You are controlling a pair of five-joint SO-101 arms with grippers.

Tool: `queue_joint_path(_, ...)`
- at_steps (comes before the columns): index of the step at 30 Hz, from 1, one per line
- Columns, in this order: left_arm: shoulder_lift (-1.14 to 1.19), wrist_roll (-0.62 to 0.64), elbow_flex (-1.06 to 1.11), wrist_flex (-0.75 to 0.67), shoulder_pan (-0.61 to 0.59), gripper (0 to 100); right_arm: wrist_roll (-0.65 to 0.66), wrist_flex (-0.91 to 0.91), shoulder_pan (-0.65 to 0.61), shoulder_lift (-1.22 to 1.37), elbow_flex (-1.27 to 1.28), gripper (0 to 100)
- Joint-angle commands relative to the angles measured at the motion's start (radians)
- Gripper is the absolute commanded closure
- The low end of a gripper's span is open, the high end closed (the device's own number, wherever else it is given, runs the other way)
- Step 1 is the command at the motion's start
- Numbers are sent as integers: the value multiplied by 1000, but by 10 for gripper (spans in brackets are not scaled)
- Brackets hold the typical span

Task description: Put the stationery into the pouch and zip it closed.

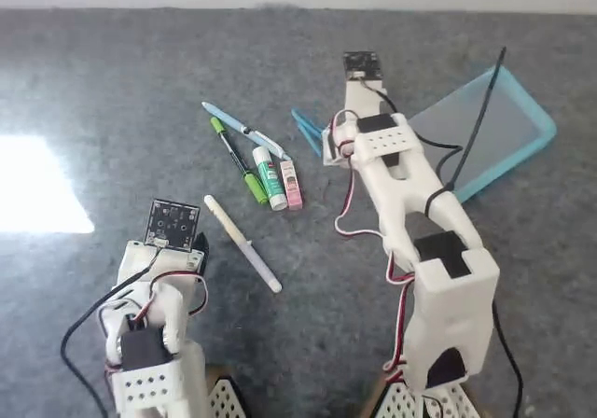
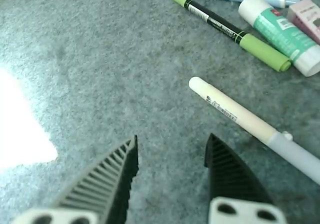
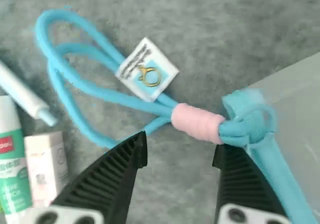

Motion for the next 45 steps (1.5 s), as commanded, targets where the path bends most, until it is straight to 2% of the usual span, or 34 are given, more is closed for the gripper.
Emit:
queue_joint_path(1,-14,6,-8,-21,3,797,-12,-12,74,-13,-54,778)
queue_joint_path(8,-14,6,-8,-21,3,797,-51,-10,122,-35,-69,778)
queue_joint_path(14,-14,6,-8,-21,5,797,-221,-12,79,-1,-118,778)
queue_joint_path(20,-14,6,-8,-20,5,797,-499,-2,56,116,-215,778)
queue_joint_path(23,-14,6,-8,-20,5,797,-580,-1,45,166,-233,778)
queue_joint_path(31,-14,6,-8,-21,5,797,-577,-10,48,248,-232,779)
queue_joint_path(38,-14,6,-8,-21,5,797,-582,248,19,180,-358,776)
queue_joint_path(45,-14,6,-8,-20,5,797,-577,283,-15,226,-416,779)
